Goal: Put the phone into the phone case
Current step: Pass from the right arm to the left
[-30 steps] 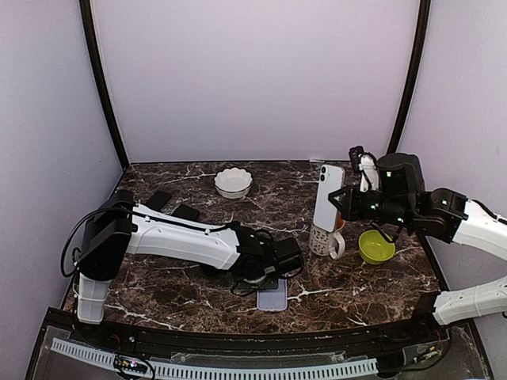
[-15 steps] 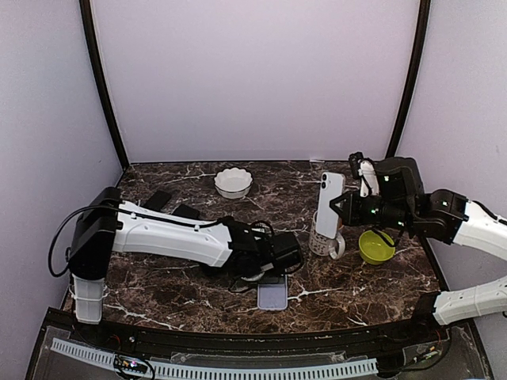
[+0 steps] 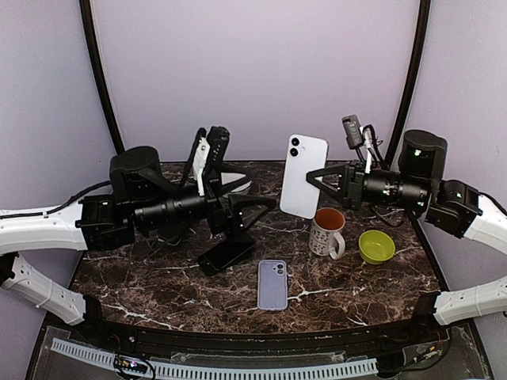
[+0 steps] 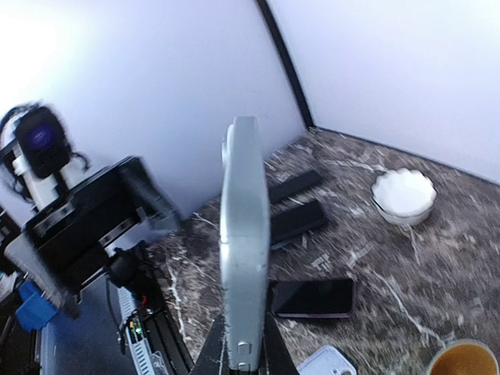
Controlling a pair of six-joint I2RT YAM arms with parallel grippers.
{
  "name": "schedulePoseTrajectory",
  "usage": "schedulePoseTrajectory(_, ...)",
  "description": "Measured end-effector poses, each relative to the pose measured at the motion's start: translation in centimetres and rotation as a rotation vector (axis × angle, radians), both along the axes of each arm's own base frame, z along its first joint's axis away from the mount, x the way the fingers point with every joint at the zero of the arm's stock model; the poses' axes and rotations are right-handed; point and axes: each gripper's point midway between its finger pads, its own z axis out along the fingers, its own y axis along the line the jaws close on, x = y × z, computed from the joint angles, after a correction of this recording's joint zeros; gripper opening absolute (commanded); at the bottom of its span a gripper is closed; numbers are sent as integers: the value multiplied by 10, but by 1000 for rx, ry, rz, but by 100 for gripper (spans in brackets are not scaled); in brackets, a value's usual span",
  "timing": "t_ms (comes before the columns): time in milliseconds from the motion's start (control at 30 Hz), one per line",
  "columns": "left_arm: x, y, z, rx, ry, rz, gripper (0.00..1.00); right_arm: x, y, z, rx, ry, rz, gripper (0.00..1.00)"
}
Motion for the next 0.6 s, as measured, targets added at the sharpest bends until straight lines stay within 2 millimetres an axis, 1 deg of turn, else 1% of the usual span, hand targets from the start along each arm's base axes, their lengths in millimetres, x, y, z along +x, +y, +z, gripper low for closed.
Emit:
schedulePoseTrajectory(67,0,0,26,-23,-57,-40,99,-17,4,22,64,-81,99,0)
schedulePoseTrajectory(100,-1,0,35,-30,-79,-60,99,-26,5,33,93,-120,145,0)
schedulePoseTrajectory(200,-7,-4,48,-34,-116,-115,99,-46,7,58,164,-222,250,0)
schedulePoseTrajectory(267,-10,-8,48,-27,-124,-146,94,-56,11,65,189,-260,318,0)
schedulePoseTrajectory(300,-11,-11,47,-21,-122,-162,88,-59,12,66,194,-269,338,0)
schedulePoseTrajectory(333,-12,-14,46,-16,-121,-175,79,-62,15,66,196,-279,366,0)
schedulePoseTrajectory(367,-14,-17,44,-11,-115,-196,75,-63,18,65,196,-281,386,0)
schedulePoseTrajectory(400,-16,-21,43,-9,-108,-219,63,-64,20,63,195,-283,400,0)
schedulePoseTrajectory(433,-19,-25,41,-6,-105,-244,57,-64,22,62,192,-281,408,0)
schedulePoseTrajectory(467,-21,-27,40,-7,-95,-262,39,-65,23,60,190,-280,417,0)
schedulePoseTrajectory(500,-24,-31,38,-1,-94,-291,29,-65,25,59,188,-279,427,0)
schedulePoseTrajectory(533,-26,-33,36,1,-83,-310,13,-66,25,58,188,-278,431,0)
schedulePoseTrajectory(600,-30,-36,29,14,-66,-342,1,-67,26,59,191,-281,443,0)
